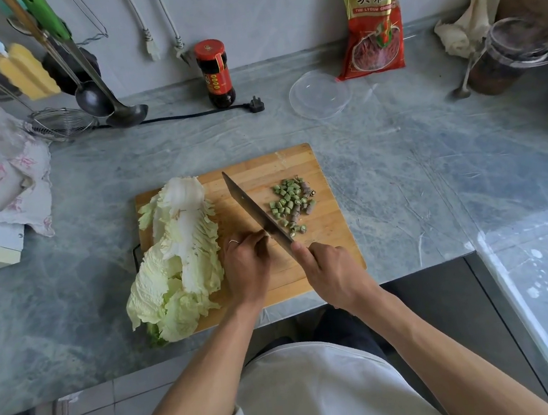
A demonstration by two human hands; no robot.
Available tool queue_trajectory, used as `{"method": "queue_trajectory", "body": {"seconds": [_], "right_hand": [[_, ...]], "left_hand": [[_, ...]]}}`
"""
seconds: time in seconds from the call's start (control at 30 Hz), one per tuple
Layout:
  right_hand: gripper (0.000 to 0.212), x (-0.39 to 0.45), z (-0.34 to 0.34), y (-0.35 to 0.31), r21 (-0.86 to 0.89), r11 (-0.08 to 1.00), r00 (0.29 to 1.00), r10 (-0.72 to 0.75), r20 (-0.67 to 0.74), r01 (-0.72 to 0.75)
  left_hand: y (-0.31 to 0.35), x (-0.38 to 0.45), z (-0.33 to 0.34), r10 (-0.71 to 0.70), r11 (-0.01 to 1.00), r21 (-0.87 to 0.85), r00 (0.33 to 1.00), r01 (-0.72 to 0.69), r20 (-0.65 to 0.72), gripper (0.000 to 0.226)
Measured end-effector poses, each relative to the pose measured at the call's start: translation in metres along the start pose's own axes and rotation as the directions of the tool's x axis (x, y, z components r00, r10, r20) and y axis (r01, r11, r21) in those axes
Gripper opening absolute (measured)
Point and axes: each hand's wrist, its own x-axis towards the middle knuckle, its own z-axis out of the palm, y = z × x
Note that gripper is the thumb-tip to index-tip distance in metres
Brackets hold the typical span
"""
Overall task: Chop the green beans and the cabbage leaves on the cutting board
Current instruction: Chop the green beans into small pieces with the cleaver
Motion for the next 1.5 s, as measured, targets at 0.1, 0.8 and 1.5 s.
{"method": "queue_trajectory", "body": {"seconds": [0.1, 0.8, 1.5], "right_hand": [[0.046, 0.000, -0.001, -0.001, 0.035, 0.999, 0.999, -0.032, -0.020, 0.032], [0.063, 0.018, -0.008, 0.007, 0.241, 0.954, 0.983, 0.181, 0.004, -0.177], [0.045, 0.006, 0.009, -0.006, 0.050, 0.999, 0.999, 0.009, -0.041, -0.007]], "left_hand": [[-0.003, 0.002, 0.000, 0.014, 1.000, -0.006, 1.000, -0.014, 0.001, 0.012], [-0.006, -0.002, -0.008, 0.013, 1.000, -0.023, 0.997, -0.011, 0.073, 0.020], [-0.002, 0.002, 0.001, 0.023, 0.990, -0.142, 0.997, -0.013, 0.069, 0.011]]}}
